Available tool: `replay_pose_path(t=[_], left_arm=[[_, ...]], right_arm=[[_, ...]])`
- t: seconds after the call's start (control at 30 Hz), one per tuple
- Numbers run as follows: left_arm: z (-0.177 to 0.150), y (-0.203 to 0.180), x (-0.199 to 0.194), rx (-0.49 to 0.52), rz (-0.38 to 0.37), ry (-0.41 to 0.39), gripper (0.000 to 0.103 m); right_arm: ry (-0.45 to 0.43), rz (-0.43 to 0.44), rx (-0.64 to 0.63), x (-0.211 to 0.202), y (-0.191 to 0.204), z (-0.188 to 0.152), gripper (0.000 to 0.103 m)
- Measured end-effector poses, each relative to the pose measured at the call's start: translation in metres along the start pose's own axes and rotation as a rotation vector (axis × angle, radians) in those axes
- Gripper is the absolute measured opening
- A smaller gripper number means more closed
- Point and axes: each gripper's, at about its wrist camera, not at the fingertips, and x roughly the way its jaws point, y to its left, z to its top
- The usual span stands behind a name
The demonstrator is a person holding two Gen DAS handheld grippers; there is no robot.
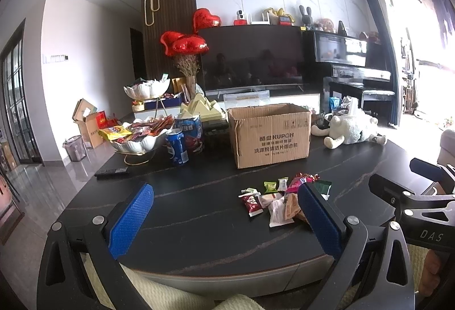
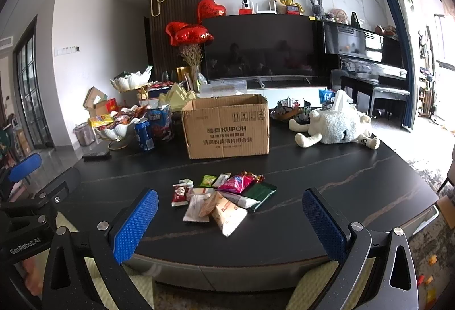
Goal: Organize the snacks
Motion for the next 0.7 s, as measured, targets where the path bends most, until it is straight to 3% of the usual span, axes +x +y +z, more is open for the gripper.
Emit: replay_pose_path(t=[0.47, 0.7], left_arm=[[-0.021, -0.006, 0.044, 0.0, -0.085, 0.08, 0.103], [-0.024, -0.014, 0.07, 0.011, -0.138, 0.122, 0.09]], right_arm=[[0.105, 0.034, 0.022, 0.042, -0.011, -0.016, 0.102], [0.177, 0.087, -0.017, 0.078, -0.014, -0.02, 0.09]])
